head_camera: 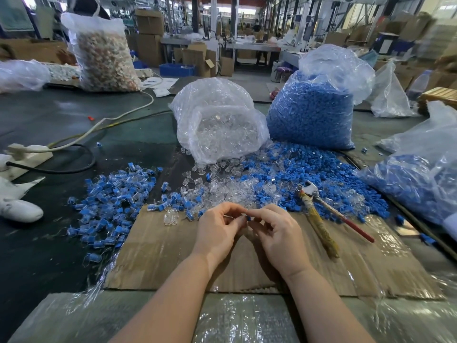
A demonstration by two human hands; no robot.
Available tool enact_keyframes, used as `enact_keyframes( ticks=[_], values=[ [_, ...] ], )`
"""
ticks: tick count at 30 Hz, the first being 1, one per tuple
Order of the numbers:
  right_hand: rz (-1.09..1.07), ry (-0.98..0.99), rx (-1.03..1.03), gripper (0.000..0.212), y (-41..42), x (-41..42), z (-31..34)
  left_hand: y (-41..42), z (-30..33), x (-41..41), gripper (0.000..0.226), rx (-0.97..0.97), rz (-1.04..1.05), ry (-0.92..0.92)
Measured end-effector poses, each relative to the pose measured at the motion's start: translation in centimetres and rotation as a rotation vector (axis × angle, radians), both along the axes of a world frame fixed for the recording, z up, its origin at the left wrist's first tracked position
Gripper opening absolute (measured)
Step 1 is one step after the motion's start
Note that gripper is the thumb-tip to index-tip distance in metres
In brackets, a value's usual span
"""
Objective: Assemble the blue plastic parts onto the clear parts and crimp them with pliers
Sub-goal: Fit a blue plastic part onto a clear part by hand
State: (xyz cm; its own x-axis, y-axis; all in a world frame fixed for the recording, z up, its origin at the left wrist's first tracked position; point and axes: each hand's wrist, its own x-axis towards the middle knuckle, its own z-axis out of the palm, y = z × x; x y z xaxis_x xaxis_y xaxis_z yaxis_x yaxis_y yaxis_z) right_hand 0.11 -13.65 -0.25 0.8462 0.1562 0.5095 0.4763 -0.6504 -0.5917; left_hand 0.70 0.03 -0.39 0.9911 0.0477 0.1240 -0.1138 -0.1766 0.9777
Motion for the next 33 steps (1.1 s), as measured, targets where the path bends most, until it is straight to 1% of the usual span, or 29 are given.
enact_keyframes(
  ticks=[11,18,28,33],
  values=[
    [-0.018,-0.023,-0.001,0.014,0.05,0.09,-0.17,-0.04,0.12,-0.09,0.021,-0.036,-0.012,0.026],
    [-0.005,-0.023,0.0,0.019,0.02,0.12,-0.19,-0.04,0.25,-0.15,0.022,-0.062,-0.012,0.037],
    [-0.015,-0.038,-0.009,0.013,-0.02,0.21,-0.42,0.01,0.25,-0.24,0.017,-0.06,-0.019,0.027],
    [0.006,-0.031,0.007,0.017,0.01,0.21,-0.32,0.06,0.31,-0.24,0.018,-0.066,-0.02,0.016]
  ],
)
